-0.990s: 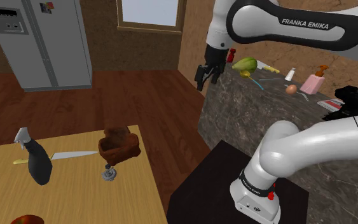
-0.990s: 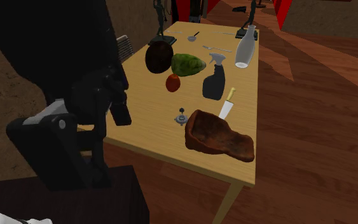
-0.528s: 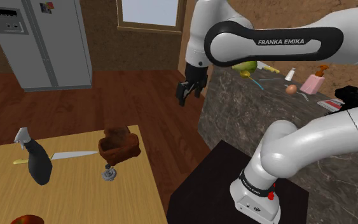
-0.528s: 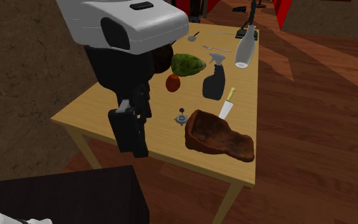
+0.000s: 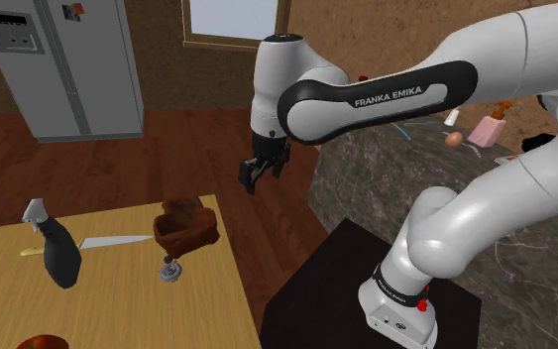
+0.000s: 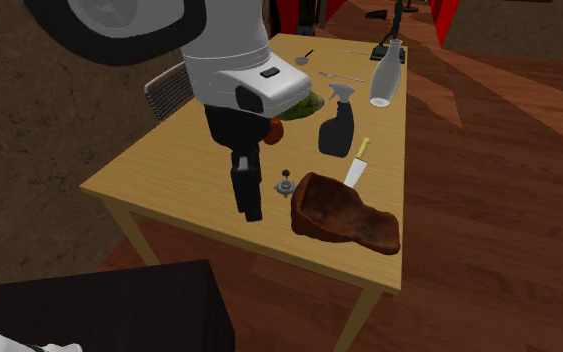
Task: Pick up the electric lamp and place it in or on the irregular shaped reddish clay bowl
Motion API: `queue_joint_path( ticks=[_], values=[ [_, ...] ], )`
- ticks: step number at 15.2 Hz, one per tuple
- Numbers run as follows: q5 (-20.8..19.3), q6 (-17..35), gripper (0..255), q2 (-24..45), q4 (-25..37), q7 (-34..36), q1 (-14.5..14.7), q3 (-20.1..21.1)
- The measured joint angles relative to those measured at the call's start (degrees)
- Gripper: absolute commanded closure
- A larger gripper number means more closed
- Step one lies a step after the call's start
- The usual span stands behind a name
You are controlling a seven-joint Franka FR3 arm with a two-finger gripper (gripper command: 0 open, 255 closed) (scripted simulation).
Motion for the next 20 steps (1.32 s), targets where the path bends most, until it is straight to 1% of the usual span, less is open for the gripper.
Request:
queue_joint_path(
  ticks=[5,9,12,14,16,20],
  values=[
    [-0.5,6.66,0,8.54,1.69,4.94,0.94,4.49],
    [-2.92,11.71,0,16.91,4.56,9.62,1.32,7.84],
    [-5.68,14.45,0,22.98,7.32,13.32,1.76,9.72],
    [-8.12,15.76,0,27.41,9.88,16.54,2.55,10.94],
    [-10.79,16.97,0,31.88,12.46,19.15,3.32,11.42],
    [-16.16,18.77,0,40.55,17.92,24.36,6.03,11.47]
  ],
)
